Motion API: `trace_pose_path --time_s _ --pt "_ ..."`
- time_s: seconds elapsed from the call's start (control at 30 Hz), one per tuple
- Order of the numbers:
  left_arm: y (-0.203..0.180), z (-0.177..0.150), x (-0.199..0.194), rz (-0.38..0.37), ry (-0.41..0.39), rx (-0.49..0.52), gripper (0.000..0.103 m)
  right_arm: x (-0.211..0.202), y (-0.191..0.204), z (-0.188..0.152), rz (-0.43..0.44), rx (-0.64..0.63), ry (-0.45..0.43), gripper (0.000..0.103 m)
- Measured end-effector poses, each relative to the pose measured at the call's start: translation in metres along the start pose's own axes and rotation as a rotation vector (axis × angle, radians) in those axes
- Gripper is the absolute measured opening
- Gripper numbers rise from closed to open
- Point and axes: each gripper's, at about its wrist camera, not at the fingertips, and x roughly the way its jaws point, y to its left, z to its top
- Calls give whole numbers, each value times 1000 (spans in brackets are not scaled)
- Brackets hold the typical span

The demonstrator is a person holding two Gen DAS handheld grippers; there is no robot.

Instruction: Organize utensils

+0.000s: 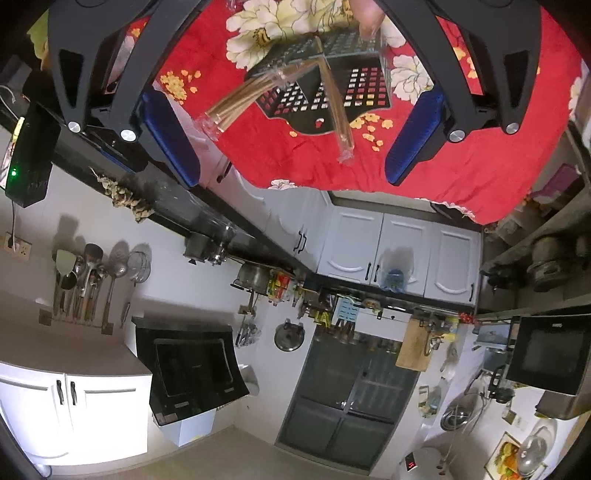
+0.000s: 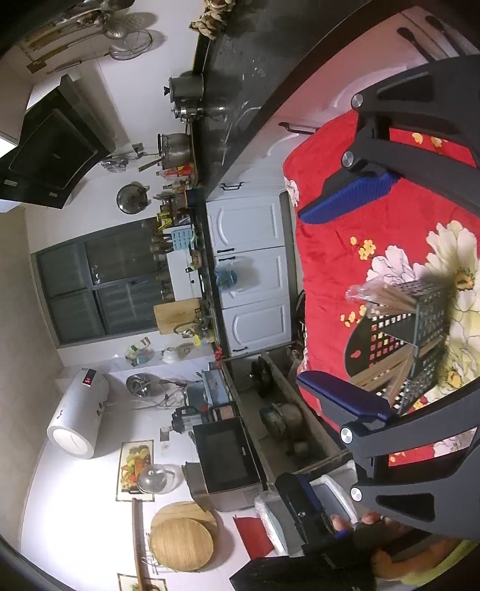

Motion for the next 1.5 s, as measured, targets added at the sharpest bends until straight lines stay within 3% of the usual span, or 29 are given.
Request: trace_pose_path --time_s 0.37,0.63,1.2,1.5 --pt "-1 -27 -24 -6 33 -19 92 -23 7 -23 16 -39 41 84" --pt "5 -62 -31 12 101 -37 92 -31 13 -47 23 -71 83 85" --pt "47 -143 -36 115 307 -132 92 -15 12 -117 37 -83 287 85" --pt "58 -167 -37 162 369 -142 92 -11 19 -143 51 -85 358 85"
